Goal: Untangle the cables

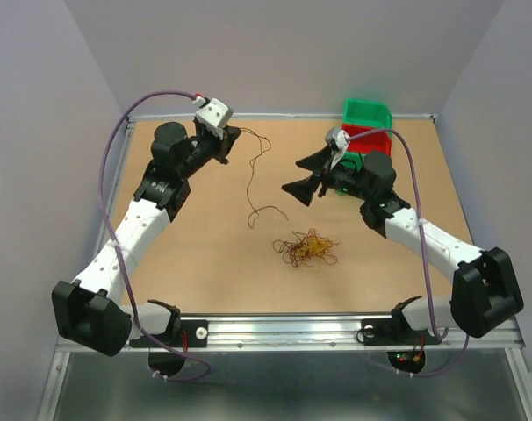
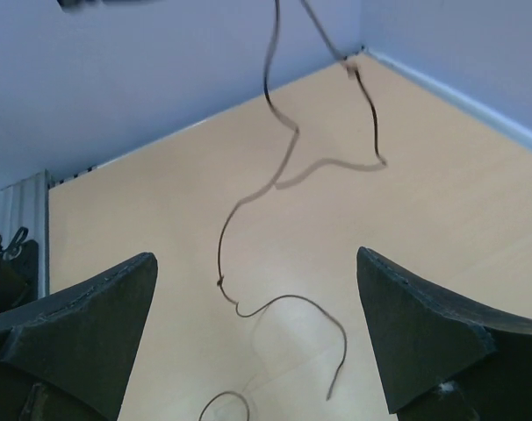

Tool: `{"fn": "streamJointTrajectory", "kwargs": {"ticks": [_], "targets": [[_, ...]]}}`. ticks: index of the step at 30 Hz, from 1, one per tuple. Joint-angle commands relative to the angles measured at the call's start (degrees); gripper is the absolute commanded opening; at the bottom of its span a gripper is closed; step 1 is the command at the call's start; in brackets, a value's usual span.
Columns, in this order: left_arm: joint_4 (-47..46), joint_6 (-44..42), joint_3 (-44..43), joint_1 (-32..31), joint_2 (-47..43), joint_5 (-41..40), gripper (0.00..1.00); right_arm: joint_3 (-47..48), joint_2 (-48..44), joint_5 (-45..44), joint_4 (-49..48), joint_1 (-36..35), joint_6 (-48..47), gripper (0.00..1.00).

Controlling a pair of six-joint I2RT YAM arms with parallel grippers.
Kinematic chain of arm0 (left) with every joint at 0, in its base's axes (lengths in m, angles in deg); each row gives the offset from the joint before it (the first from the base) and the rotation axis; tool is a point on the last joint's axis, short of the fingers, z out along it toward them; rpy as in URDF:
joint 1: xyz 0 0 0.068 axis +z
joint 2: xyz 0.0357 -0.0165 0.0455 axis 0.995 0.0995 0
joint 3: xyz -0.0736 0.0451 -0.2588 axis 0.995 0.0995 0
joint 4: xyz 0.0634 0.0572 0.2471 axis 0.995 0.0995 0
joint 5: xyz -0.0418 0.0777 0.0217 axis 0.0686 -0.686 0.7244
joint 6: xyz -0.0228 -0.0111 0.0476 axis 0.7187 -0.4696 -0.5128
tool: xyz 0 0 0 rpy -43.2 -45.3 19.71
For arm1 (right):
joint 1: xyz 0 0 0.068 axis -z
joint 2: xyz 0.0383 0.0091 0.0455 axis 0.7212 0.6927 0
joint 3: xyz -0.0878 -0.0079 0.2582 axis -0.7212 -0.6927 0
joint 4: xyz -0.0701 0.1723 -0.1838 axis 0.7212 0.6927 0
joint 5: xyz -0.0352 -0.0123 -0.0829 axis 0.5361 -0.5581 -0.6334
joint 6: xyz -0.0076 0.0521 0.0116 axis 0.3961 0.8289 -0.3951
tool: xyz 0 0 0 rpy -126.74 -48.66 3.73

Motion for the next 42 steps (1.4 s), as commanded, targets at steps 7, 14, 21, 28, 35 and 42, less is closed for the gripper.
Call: {"fn": "streamJointTrajectory", "kwargs": {"ticks": [7, 14, 21, 28, 35, 42], "targets": [[-3.4, -5.9, 4.0, -3.2, 3.1, -4.3, 0.0, 16.0, 12.3, 6.0, -1.6, -0.7, -9.5, 1.0], [-1.4, -9.2, 6.1, -7.1, 2.1, -6.6, 0.0, 20.2, 20.3, 7.2, -4.8, -1.6, -9.5, 1.0], [1.1, -11.0, 6.7, -10.9, 2.0, -8.0, 0.0, 21.8, 22.8, -3.1, -4.9, -4.4, -11.8, 1.0], [1.3, -11.3, 7.2, -12.7, 0.6, -11.5, 0.0, 19.9, 22.7, -3.5, -5.0, -4.5, -13.2, 0.77], [1.2, -10.3, 7.1, -12.7, -0.2, -14.2, 0.0, 17.9, 21.3, -3.3, -4.8, -4.4, -13.4, 0.71], [1.1, -10.4, 7.6, -12.7, -1.1, -14.9, 0.0, 16.7, 20.5, -5.3, -2.0, -4.4, -15.5, 0.51]]}}
